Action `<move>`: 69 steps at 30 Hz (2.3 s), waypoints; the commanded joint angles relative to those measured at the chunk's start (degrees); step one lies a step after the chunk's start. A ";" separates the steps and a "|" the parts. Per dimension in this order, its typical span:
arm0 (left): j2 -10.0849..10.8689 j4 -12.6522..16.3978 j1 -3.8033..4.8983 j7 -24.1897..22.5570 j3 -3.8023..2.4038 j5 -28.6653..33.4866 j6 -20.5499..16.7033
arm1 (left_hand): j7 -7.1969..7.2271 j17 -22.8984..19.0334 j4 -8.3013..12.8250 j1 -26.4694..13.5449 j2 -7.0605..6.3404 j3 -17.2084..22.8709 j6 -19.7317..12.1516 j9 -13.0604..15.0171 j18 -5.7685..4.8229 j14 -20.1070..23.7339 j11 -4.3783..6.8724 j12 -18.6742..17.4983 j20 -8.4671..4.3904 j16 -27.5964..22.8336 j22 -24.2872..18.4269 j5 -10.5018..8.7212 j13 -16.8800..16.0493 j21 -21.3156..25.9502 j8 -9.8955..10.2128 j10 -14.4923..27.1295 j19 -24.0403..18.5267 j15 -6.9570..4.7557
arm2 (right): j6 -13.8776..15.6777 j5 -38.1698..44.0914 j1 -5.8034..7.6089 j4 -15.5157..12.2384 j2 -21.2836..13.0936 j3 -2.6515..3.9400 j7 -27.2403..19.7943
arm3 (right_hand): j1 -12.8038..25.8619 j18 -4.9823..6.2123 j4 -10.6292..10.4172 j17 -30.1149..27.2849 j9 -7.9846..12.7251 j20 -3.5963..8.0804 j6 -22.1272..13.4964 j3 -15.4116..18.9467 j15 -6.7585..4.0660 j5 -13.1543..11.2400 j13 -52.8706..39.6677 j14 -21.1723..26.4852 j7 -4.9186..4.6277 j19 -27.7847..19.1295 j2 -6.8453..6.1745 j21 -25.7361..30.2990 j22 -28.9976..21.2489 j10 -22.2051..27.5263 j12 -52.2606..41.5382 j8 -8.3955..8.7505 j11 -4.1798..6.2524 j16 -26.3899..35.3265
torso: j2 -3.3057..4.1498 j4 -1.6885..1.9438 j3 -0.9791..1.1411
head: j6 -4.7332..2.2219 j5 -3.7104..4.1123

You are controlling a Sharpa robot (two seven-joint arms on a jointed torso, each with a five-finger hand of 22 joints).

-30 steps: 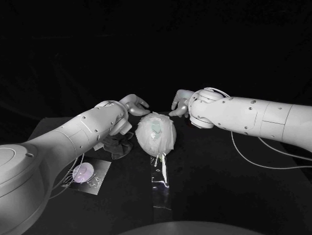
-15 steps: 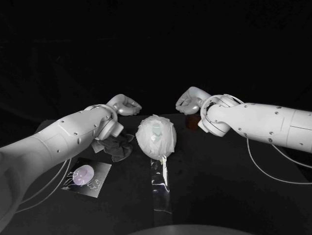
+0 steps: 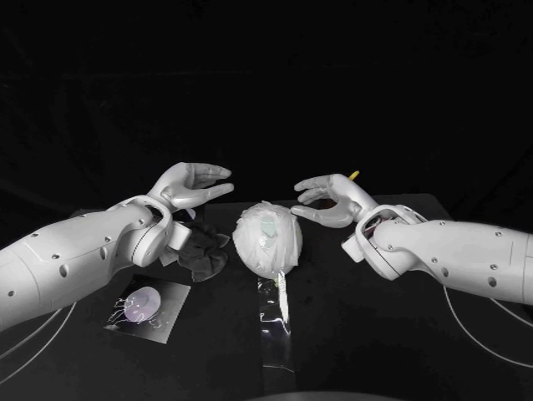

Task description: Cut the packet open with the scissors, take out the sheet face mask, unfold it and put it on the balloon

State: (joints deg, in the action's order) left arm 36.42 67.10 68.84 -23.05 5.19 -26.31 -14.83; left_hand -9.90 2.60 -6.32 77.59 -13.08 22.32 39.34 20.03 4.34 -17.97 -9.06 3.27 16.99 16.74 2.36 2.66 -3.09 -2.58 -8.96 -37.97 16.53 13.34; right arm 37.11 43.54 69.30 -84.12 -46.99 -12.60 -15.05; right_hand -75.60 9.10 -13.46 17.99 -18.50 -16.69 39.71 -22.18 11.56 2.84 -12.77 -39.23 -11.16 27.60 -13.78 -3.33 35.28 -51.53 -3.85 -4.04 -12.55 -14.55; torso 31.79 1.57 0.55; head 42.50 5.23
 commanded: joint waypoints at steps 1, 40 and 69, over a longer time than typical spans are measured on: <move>1.33 2.85 -0.67 -5.35 -0.01 -6.01 -1.53 | -0.05 -0.19 -0.19 2.10 0.70 -6.79 -2.67 -1.19 -1.11 2.13 0.43 -0.43 -0.48 -2.36 -0.30 0.47 0.24 0.41 0.97 3.84 -1.38 -0.44 | 1.99 1.13 -0.92 -0.36 -0.07 0.08 -8.70 | 0.16 -1.64 -0.42 -2.27 1.56 -0.02 -3.93 2.52 0.03 -0.01 1.64 4.40 -4.07 -5.25 0.12 0.69 -6.32 2.41 0.33 0.87 -0.05 2.80 | 0.08 0.00 0.05 | -0.23 -0.20; 0.09 5.27 -2.74 0.65 -0.04 -25.31 6.37 | -3.52 -0.05 -10.98 8.56 -3.77 -34.22 -11.49 -5.17 2.47 6.77 -2.39 -0.65 -0.94 -9.21 -0.52 0.65 0.57 0.60 3.17 13.25 -6.64 -2.63 | -11.40 4.83 -1.05 2.89 5.62 0.47 -1.81 | 19.67 -1.18 -3.53 -12.55 9.04 0.01 -19.36 32.81 1.20 0.74 10.34 23.49 -5.02 -20.40 18.98 1.39 -23.75 26.04 1.46 0.48 -1.27 12.39 | 0.42 -0.09 -0.21 | -0.32 0.10; -1.90 2.02 -2.74 4.69 -0.04 -26.96 7.87 | -4.51 0.18 -11.01 9.76 -2.92 -33.36 -10.03 -4.60 4.07 5.74 -3.42 -0.72 -0.48 -9.06 -0.37 0.57 0.54 0.30 2.54 12.35 -5.95 -1.76 | -19.95 15.74 -0.72 6.25 6.78 0.48 8.77 | 24.37 -1.13 -3.60 -13.47 8.65 0.20 -16.73 33.90 0.91 -0.13 10.30 24.81 -4.59 -20.28 16.80 1.32 -23.91 25.93 1.43 -0.25 -1.01 12.68 | 0.28 -0.17 -0.09 | 0.59 0.56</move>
State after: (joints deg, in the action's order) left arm 34.69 69.08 66.08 -19.72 5.23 -52.27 -8.64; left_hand -9.24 2.72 -17.30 87.14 -16.29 -11.35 29.03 15.39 7.53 -11.89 -12.24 2.83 16.49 7.47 1.97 3.11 -2.58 -1.99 -6.24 -25.33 10.37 11.65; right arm 20.19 56.13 68.68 -77.86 -40.25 -12.05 -8.98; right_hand -51.62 7.94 -16.92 4.60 -9.85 -16.51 22.77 11.92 12.42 2.97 -2.37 -14.76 -8.75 7.14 2.94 -1.64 11.31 -25.79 -2.35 -3.97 -13.62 -2.12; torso 32.06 1.42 0.44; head 43.02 5.75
